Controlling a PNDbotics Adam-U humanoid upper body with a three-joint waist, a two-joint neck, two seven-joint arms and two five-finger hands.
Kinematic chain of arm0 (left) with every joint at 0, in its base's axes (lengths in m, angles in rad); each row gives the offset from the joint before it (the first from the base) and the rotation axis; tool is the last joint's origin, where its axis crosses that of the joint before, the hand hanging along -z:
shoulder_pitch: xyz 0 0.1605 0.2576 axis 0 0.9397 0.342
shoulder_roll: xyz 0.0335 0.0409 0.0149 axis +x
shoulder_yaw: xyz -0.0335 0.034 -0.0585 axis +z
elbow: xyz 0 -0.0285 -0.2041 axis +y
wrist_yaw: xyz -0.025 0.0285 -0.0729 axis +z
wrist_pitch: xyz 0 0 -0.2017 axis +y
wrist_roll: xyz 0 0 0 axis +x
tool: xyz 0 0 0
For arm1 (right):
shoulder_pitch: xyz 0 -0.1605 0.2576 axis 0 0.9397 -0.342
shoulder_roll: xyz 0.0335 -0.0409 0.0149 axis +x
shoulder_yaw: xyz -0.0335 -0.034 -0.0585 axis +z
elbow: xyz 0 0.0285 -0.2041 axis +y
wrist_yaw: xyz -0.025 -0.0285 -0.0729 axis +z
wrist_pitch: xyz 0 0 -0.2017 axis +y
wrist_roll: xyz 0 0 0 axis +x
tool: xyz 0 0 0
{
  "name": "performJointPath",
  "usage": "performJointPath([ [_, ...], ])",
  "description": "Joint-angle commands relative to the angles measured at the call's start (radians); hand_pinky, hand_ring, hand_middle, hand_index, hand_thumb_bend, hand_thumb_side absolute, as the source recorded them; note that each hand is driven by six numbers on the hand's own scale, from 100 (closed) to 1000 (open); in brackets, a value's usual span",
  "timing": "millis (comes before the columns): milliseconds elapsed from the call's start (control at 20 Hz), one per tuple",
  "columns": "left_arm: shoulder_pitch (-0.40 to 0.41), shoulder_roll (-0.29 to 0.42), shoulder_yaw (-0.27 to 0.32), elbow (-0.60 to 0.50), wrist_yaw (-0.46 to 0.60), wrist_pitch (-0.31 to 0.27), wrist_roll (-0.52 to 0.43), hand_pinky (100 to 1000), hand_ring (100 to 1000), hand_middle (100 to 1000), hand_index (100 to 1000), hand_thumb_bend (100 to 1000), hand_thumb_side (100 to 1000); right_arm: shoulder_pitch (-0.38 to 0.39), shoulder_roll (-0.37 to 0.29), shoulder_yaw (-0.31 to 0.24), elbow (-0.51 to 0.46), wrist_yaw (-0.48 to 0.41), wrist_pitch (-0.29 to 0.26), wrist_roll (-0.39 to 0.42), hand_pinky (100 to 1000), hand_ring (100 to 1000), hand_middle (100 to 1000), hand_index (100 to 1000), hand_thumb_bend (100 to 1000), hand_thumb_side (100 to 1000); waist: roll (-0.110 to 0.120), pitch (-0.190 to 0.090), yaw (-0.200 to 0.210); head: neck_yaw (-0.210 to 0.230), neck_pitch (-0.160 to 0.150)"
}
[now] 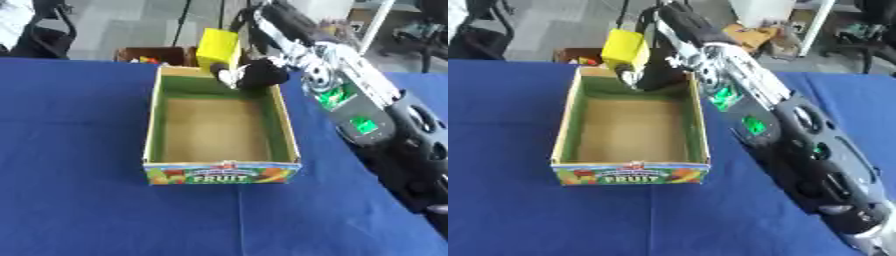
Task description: Pick up objects on the table and place them in the box.
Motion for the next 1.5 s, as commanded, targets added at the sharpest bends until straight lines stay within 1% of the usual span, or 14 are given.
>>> performJointPath([
  [50, -0.017, 0.006, 0.001, -0.019, 0.006, 0.000, -0.005, 594, 870, 854, 936, 100, 1000, -0.025, 0.019, -0.001, 0.069, 0.009, -0.017, -0.010, 612, 647, 188, 370, 100, 402, -0.010, -0.004, 0.008, -0.010, -0.009],
  [650, -0.021, 0.000, 0.001, -0.019, 0.010, 0.001, -0.006, 593, 869, 853, 936, 100, 1000, -0.014, 0.088, 0.003, 0.303, -0.017, -0.106, -0.034, 615, 661, 206, 383, 100, 394, -0.009, 0.005, 0.025, -0.015, -0.008],
  [800, -0.021, 0.000, 0.000, -0.019, 0.011, 0.001, -0.007, 592, 869, 853, 936, 100, 1000, -0.015, 0.098, 0.004, 0.360, -0.010, -0.139, -0.015, 622, 678, 237, 411, 100, 413, -0.008, 0.005, 0.026, -0.015, -0.007],
  [900, -0.020, 0.000, 0.001, -0.019, 0.011, 0.001, -0.007, 592, 869, 853, 936, 100, 1000, -0.017, 0.104, -0.001, 0.394, 0.004, -0.159, -0.006, 626, 688, 258, 433, 100, 451, -0.006, 0.005, 0.026, -0.016, -0.008],
  [1000, -0.019, 0.001, 0.002, -0.019, 0.011, 0.002, -0.006, 592, 869, 853, 936, 100, 1000, -0.017, 0.106, -0.006, 0.412, 0.011, -0.185, 0.002, 666, 766, 381, 555, 100, 587, -0.005, 0.005, 0.025, -0.014, -0.008],
  [1050, -0.018, 0.001, 0.003, -0.019, 0.010, 0.002, -0.005, 592, 869, 853, 936, 100, 1000, -0.018, 0.105, -0.009, 0.413, 0.009, -0.201, 0.007, 674, 786, 435, 597, 128, 647, -0.004, 0.005, 0.022, -0.012, -0.006],
  [1100, -0.017, 0.001, 0.003, -0.019, 0.010, 0.003, -0.005, 592, 869, 852, 936, 100, 1000, -0.019, 0.103, -0.012, 0.411, 0.006, -0.216, 0.014, 684, 806, 499, 641, 211, 729, -0.004, 0.004, 0.020, -0.010, -0.005],
  [1150, -0.017, 0.002, 0.003, -0.019, 0.009, 0.003, -0.005, 592, 869, 852, 936, 100, 1000, -0.020, 0.100, -0.016, 0.405, 0.003, -0.229, 0.020, 693, 825, 569, 701, 268, 777, -0.003, 0.004, 0.017, -0.009, -0.004],
  [1200, -0.016, 0.002, 0.003, -0.019, 0.009, 0.003, -0.005, 592, 869, 852, 936, 100, 1000, -0.021, 0.096, -0.019, 0.397, 0.001, -0.238, 0.027, 695, 829, 581, 712, 276, 784, -0.003, 0.004, 0.015, -0.007, -0.004],
  [1250, -0.015, 0.002, 0.003, -0.019, 0.009, 0.003, -0.005, 592, 869, 852, 936, 100, 1000, -0.023, 0.092, -0.021, 0.388, 0.002, -0.244, 0.034, 706, 848, 640, 765, 329, 822, -0.003, 0.003, 0.012, -0.006, -0.003],
  [1300, -0.014, 0.002, 0.004, -0.019, 0.008, 0.004, -0.005, 592, 869, 852, 936, 100, 1000, -0.024, 0.087, -0.025, 0.375, 0.004, -0.246, 0.043, 710, 855, 663, 780, 343, 831, -0.002, 0.003, 0.010, -0.005, -0.002],
  [1350, -0.014, 0.002, 0.004, -0.019, 0.008, 0.004, -0.004, 592, 869, 852, 936, 100, 1000, -0.026, 0.082, -0.029, 0.361, 0.007, -0.247, 0.051, 720, 873, 711, 815, 383, 851, -0.001, 0.002, 0.008, -0.004, -0.001],
  [1450, -0.011, 0.003, 0.005, -0.019, 0.007, 0.005, -0.004, 592, 869, 851, 936, 100, 1000, -0.027, 0.071, -0.038, 0.323, 0.012, -0.242, 0.066, 731, 890, 751, 870, 429, 870, 0.002, 0.000, 0.004, -0.002, 0.000],
  [1500, -0.010, 0.003, 0.005, -0.019, 0.007, 0.005, -0.003, 592, 869, 851, 936, 100, 1000, -0.027, 0.064, -0.043, 0.301, 0.019, -0.237, 0.073, 733, 894, 756, 879, 435, 876, 0.003, -0.001, 0.001, -0.002, 0.001],
])
